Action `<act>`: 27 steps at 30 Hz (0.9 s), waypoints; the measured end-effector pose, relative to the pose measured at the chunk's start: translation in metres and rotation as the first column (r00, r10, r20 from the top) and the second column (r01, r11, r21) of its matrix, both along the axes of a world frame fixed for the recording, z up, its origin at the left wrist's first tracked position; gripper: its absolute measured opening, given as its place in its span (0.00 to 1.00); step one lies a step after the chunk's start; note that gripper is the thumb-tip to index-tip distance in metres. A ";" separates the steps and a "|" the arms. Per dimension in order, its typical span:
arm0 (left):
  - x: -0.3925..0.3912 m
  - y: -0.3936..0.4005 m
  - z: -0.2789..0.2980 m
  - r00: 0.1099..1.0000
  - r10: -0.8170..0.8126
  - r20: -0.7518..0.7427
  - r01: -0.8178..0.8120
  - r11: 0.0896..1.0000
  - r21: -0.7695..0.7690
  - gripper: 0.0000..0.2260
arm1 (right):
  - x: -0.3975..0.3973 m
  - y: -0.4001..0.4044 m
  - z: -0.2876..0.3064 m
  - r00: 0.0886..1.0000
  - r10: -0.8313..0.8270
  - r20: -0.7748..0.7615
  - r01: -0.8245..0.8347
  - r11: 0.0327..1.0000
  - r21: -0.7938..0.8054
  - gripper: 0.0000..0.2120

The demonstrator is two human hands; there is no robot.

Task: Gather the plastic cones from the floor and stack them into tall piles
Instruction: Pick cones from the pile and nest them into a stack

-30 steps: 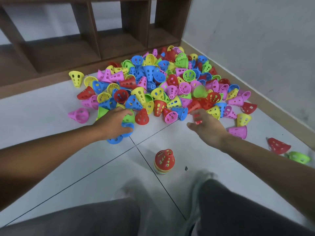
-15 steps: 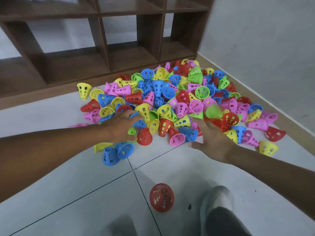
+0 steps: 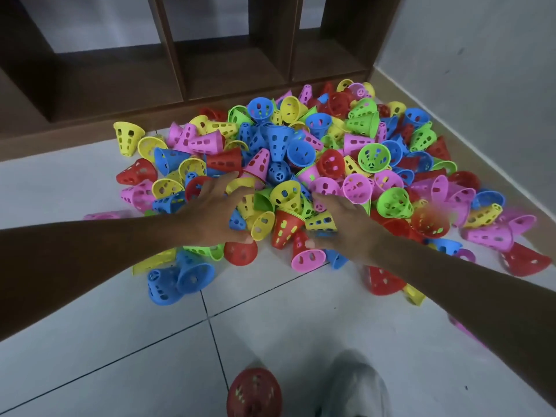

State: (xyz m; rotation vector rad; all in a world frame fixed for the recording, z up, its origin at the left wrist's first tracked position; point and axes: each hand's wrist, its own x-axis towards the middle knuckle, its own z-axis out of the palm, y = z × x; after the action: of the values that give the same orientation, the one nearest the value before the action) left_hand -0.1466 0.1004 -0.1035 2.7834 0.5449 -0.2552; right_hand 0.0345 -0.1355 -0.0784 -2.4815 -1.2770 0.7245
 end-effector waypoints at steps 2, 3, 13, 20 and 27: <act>0.007 -0.003 -0.006 1.000 0.012 0.023 -0.012 1.000 -0.002 0.45 | 0.007 0.007 -0.014 0.996 -0.071 -0.047 0.073 0.997 0.036 0.46; 0.010 -0.004 -0.008 0.999 0.006 0.033 -0.007 1.000 0.016 0.45 | 0.009 0.011 -0.019 0.994 -0.094 -0.061 0.097 0.995 0.037 0.44; 0.013 -0.001 -0.027 0.999 0.015 0.051 -0.018 0.998 0.054 0.23 | 0.007 0.023 -0.050 0.993 -0.110 0.036 0.109 0.994 0.033 0.31; 0.019 -0.015 -0.039 0.978 0.122 0.167 -0.127 0.992 0.018 0.15 | -0.001 0.040 -0.064 0.970 -0.231 0.075 0.226 0.972 0.066 0.28; 0.022 -0.017 -0.044 0.967 0.173 0.185 -0.180 0.983 0.022 0.13 | -0.007 0.048 -0.063 0.972 -0.074 0.225 0.066 0.997 0.045 0.25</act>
State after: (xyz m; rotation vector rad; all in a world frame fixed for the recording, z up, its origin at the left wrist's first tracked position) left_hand -0.1244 0.0831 -0.1476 2.7350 0.7523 0.0502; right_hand 0.0279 -0.0873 -0.1416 -2.6229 -1.2550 0.4054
